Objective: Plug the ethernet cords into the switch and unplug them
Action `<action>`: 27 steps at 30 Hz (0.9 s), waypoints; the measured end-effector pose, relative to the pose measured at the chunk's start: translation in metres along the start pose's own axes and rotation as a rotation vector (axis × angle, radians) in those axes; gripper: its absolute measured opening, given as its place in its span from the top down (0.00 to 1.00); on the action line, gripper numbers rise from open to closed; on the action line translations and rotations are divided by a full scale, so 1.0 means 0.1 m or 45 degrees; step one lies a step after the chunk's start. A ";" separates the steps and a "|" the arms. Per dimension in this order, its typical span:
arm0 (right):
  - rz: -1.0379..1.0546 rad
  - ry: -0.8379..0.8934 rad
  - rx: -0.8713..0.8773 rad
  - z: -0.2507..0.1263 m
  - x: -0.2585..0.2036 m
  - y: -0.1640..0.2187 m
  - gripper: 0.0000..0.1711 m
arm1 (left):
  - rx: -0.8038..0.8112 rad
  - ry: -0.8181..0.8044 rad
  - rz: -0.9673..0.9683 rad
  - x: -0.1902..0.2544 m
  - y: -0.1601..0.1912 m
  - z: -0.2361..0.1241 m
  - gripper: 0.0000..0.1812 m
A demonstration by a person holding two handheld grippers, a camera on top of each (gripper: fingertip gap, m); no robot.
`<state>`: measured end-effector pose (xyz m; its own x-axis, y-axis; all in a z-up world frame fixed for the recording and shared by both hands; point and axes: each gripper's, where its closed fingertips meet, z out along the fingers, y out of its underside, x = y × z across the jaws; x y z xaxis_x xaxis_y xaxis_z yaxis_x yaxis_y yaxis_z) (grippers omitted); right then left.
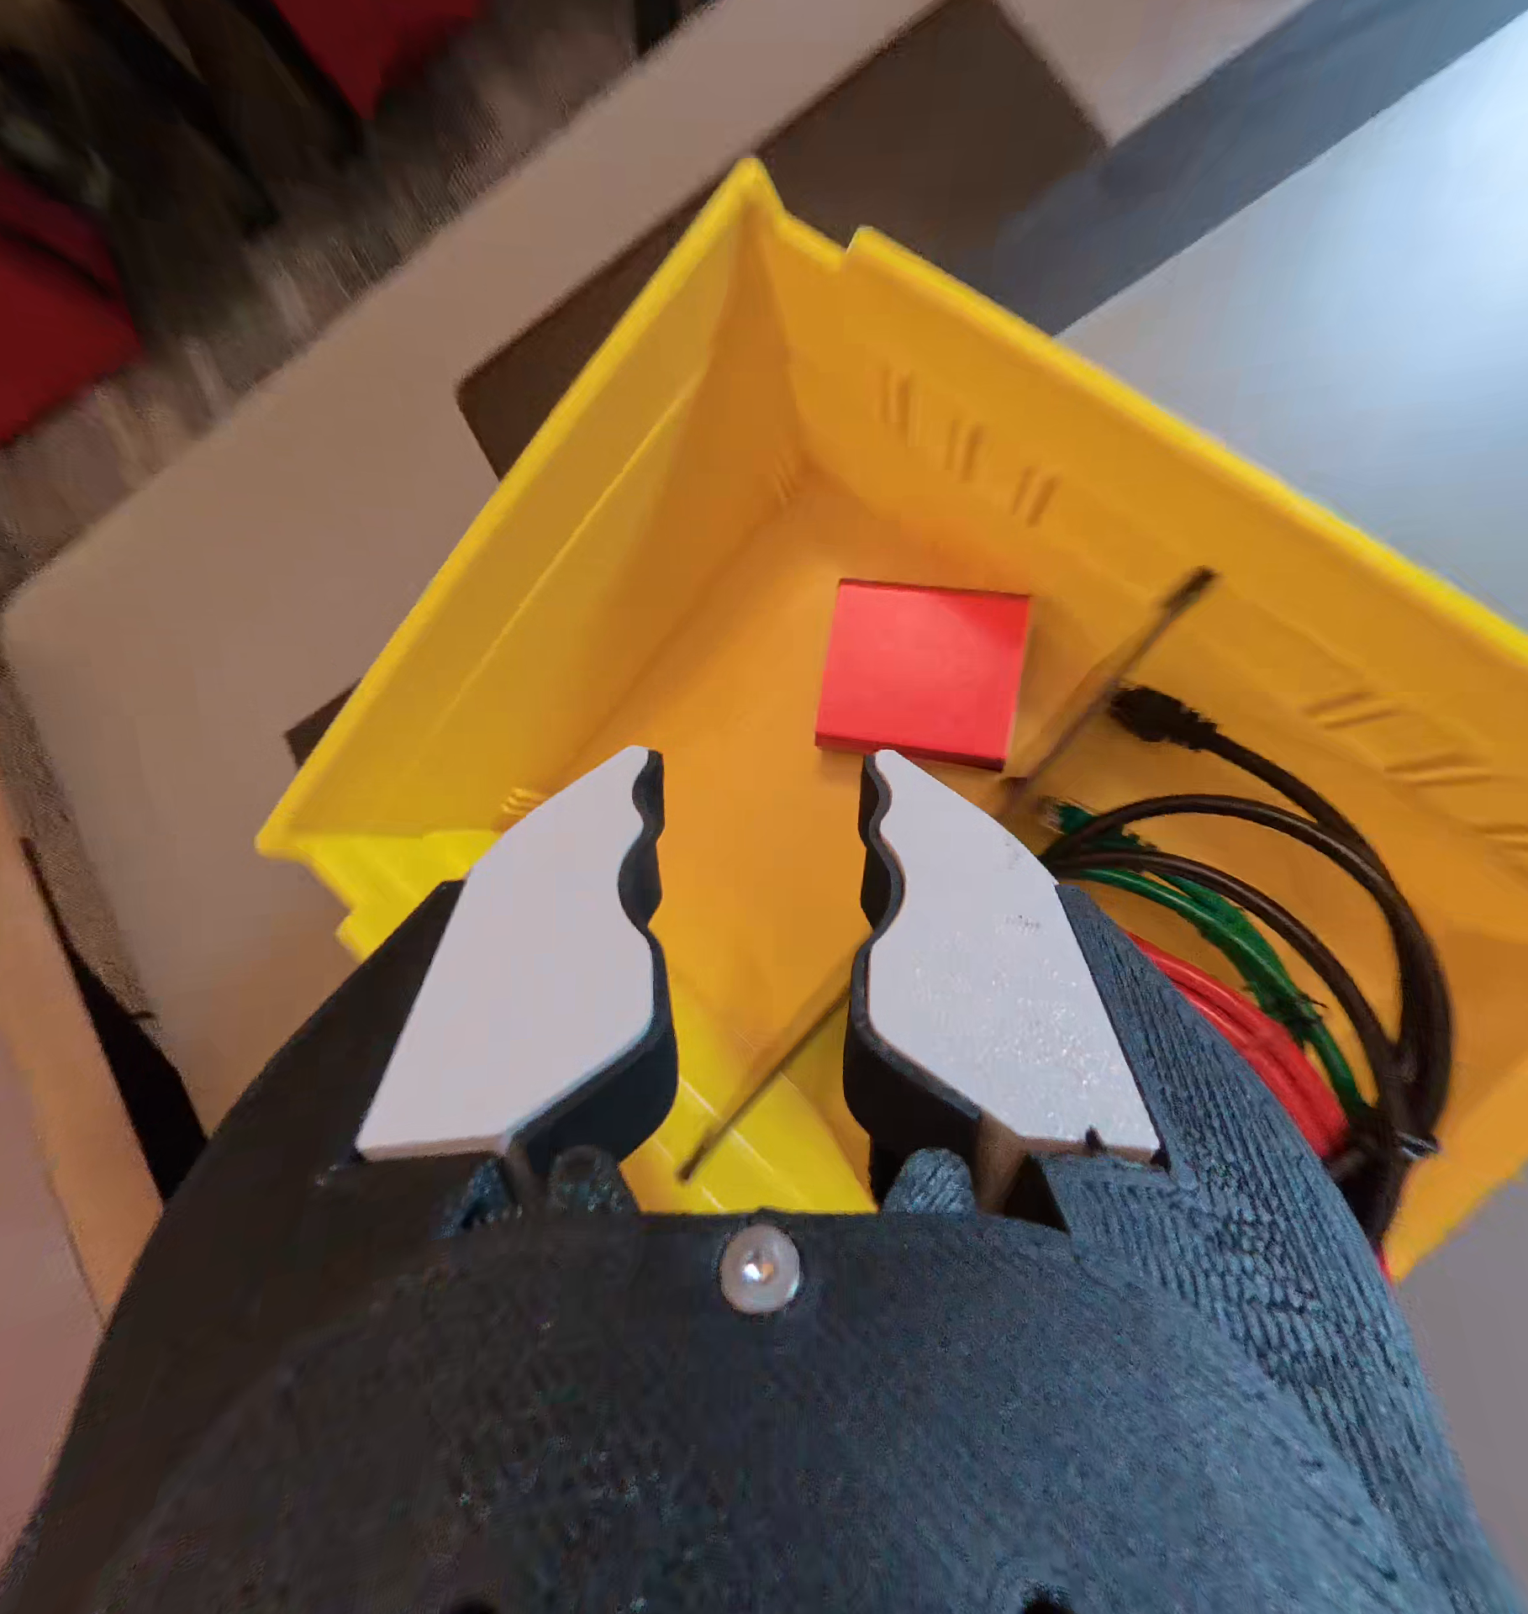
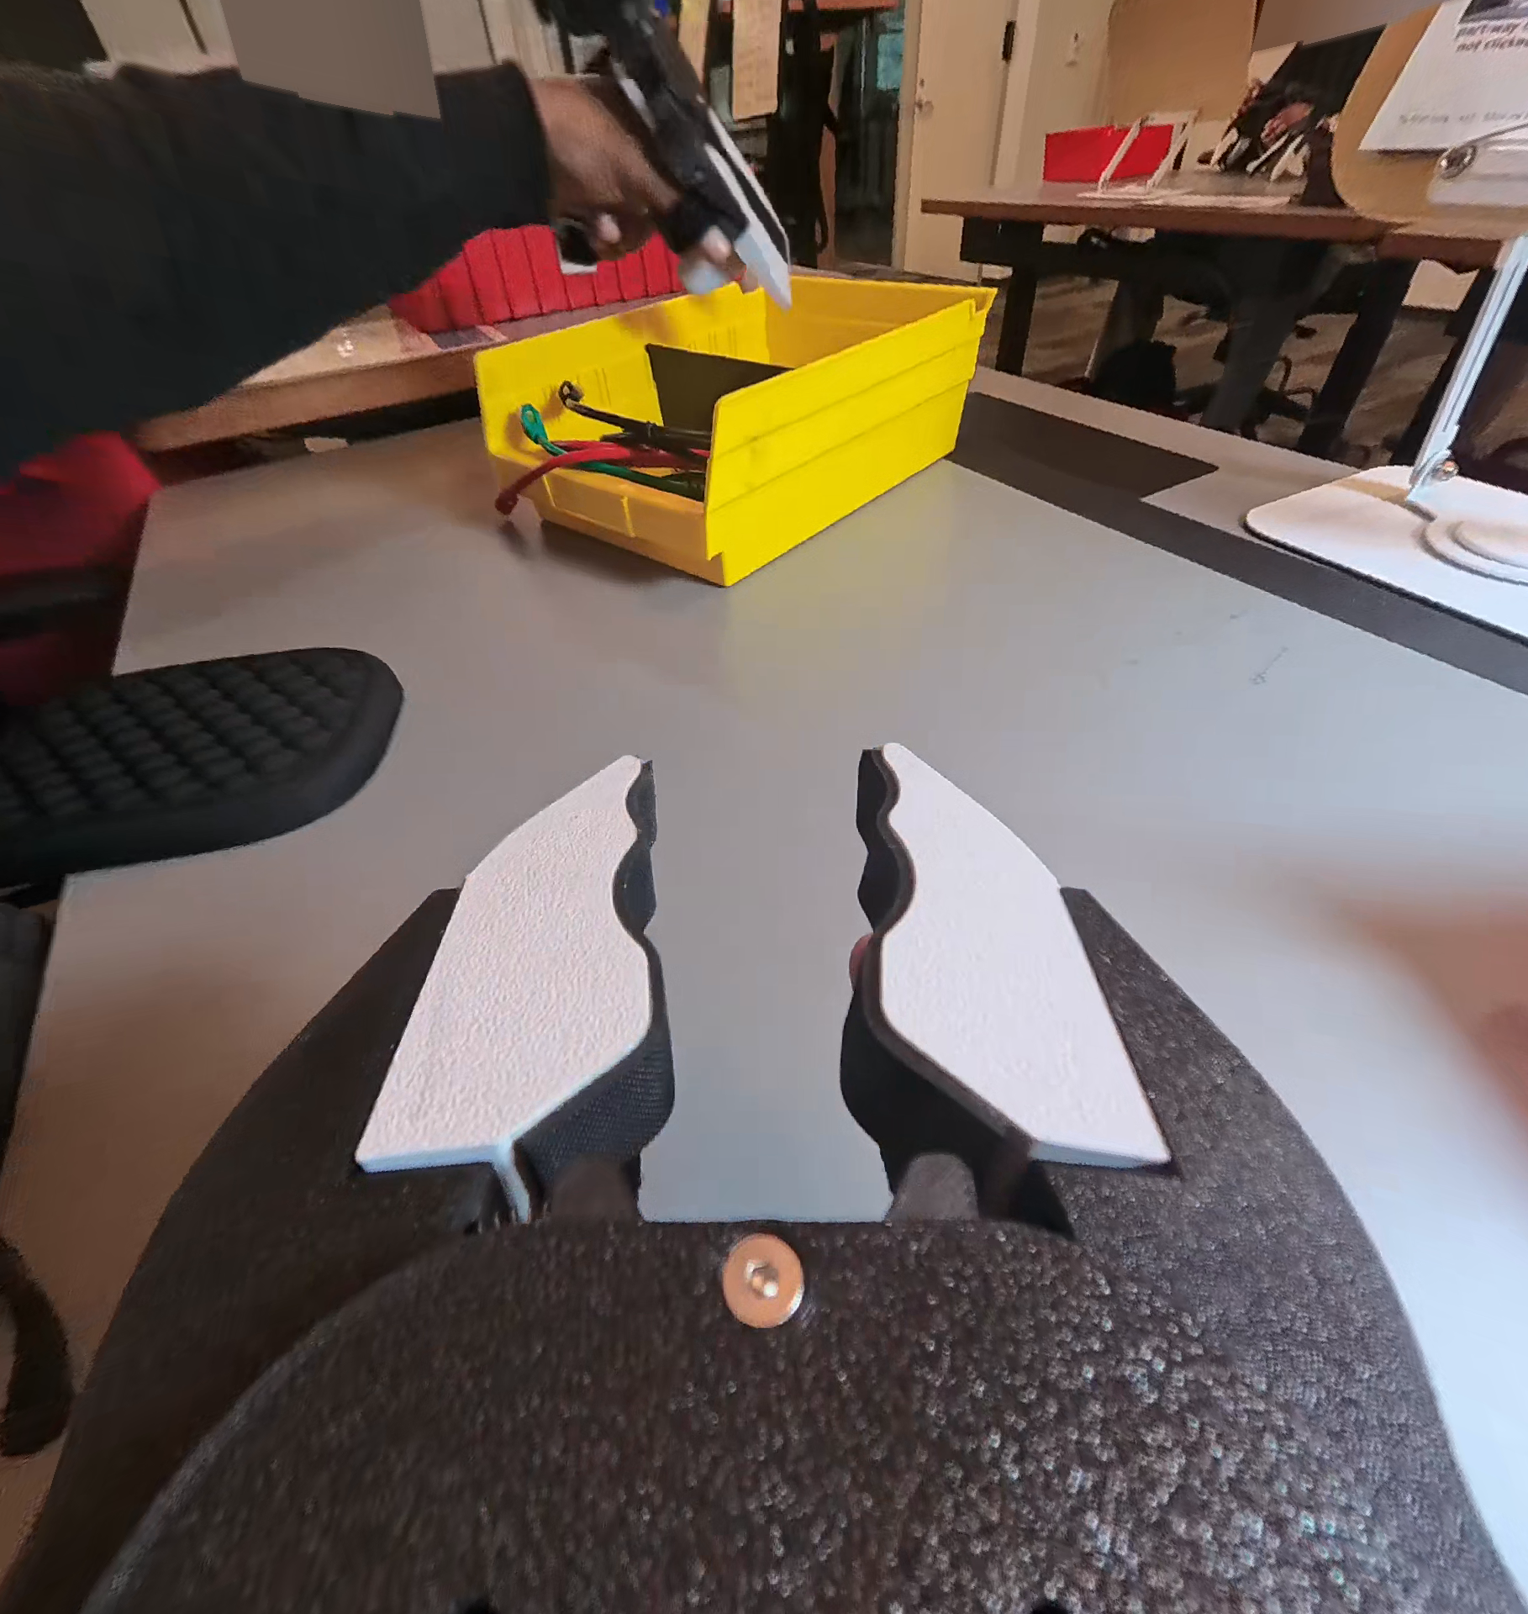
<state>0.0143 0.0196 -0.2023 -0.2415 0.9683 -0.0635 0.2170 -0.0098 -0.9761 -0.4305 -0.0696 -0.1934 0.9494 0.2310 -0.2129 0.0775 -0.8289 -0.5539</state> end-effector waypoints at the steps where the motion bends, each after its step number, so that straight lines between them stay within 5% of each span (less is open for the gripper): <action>1: -0.012 0.011 -0.004 -0.02 0.03 0.02 0.75 | -0.064 0.026 0.013 -0.04 0.01 0.14 0.76; 6: 0.043 0.007 0.009 -0.04 0.15 0.09 0.76 | -0.258 0.136 0.140 -0.09 0.00 0.57 0.73; 15: 0.076 0.051 0.001 0.02 0.28 0.16 0.78 | -0.511 0.560 0.232 0.47 0.10 0.88 0.66; 27: 0.043 0.125 -0.017 0.01 0.32 0.18 0.81 | -0.563 0.559 0.206 0.56 0.09 0.93 0.64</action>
<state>0.0092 0.0502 -0.2223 -0.1404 0.9872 -0.0752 0.2366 -0.0403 -0.9708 -0.4051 -0.0169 -0.2848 0.9886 -0.0668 0.1352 -0.0479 -0.9892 -0.1382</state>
